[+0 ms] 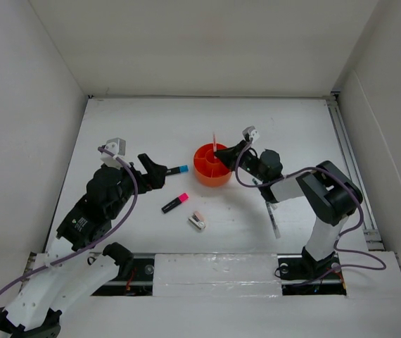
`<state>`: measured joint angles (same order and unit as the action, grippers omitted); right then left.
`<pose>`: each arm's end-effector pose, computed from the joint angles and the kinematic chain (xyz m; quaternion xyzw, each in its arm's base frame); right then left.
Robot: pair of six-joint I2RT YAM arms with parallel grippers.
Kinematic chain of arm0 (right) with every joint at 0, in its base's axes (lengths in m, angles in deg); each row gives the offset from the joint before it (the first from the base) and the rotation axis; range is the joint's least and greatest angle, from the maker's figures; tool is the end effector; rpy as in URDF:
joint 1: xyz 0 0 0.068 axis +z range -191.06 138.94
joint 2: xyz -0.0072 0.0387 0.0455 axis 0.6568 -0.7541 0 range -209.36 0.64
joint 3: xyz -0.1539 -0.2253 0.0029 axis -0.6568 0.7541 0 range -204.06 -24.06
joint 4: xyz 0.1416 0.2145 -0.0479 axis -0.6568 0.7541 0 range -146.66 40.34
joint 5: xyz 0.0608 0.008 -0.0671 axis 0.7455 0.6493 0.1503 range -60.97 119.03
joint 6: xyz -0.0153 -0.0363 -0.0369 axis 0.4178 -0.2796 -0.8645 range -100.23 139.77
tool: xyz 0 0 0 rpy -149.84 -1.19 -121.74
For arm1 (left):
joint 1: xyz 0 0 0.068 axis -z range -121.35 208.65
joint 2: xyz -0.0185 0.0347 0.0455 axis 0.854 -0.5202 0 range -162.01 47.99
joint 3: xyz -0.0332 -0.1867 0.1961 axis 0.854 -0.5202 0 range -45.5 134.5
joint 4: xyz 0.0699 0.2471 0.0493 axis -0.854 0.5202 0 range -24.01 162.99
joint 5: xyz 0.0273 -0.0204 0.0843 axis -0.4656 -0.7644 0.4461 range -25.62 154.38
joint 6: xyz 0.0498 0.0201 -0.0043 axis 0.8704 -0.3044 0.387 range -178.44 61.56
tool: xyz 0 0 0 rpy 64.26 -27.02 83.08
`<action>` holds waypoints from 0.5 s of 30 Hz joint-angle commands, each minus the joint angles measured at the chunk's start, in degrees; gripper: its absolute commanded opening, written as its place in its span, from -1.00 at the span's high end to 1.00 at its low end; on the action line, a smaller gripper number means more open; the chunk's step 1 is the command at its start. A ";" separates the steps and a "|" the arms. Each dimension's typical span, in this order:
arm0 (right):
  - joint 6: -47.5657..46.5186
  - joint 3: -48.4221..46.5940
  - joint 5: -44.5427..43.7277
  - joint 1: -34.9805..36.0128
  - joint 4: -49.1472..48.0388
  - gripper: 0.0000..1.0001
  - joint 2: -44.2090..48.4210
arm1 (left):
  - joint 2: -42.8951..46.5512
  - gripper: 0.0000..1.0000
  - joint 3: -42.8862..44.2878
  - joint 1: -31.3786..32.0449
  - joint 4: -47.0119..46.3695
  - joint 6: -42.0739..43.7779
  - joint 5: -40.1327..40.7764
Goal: Sort the stationery into containers
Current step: Place the pen in the storage box.
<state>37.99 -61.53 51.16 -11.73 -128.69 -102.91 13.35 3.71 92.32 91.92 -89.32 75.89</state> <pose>0.2920 0.1794 0.1816 -0.2055 0.6401 0.4115 0.6154 0.1134 -0.0670 0.3618 -0.0447 0.7710 -0.2711 0.5746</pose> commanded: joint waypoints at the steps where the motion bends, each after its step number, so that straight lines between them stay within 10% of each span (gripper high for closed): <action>1: 0.85 0.21 1.16 -0.05 -13.22 0.77 -0.69 | 0.44 -1.00 -0.08 -0.18 -2.20 1.25 -0.79; 15: 1.91 1.35 2.22 0.47 -14.28 0.02 1.06 | 0.44 -1.00 -0.61 -0.18 -2.20 1.25 -1.31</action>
<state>39.47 -61.01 51.99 -11.71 -130.26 -103.02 13.35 3.60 92.30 91.92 -88.88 75.06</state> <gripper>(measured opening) 0.479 0.997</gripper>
